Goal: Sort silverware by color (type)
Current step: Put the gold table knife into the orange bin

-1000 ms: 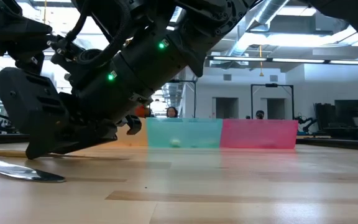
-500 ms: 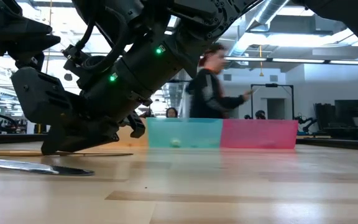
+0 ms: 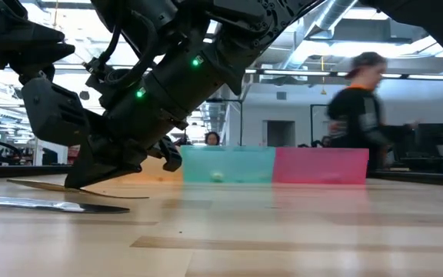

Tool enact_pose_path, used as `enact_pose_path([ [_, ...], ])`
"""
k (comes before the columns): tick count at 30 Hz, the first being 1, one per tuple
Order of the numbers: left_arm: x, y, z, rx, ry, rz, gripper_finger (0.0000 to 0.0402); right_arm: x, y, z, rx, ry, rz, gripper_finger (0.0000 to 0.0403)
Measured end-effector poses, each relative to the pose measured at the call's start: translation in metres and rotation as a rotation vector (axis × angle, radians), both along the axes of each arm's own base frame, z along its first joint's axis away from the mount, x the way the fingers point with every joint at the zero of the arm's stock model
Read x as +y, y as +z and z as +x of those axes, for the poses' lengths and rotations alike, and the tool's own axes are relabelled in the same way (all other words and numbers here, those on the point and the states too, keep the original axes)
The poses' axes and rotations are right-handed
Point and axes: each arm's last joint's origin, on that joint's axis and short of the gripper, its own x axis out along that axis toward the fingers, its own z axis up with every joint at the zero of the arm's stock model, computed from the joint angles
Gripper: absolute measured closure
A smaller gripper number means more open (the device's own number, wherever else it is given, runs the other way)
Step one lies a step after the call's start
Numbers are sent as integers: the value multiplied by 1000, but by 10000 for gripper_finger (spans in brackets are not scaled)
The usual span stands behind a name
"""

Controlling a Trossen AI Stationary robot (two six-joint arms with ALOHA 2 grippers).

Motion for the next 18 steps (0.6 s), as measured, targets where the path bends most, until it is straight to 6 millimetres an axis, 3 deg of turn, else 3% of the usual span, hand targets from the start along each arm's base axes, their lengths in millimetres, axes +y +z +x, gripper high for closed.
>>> enact_pose_path([
  [18, 0, 0, 0, 0, 0, 0, 312, 5, 0, 2, -26, 104, -120, 307],
])
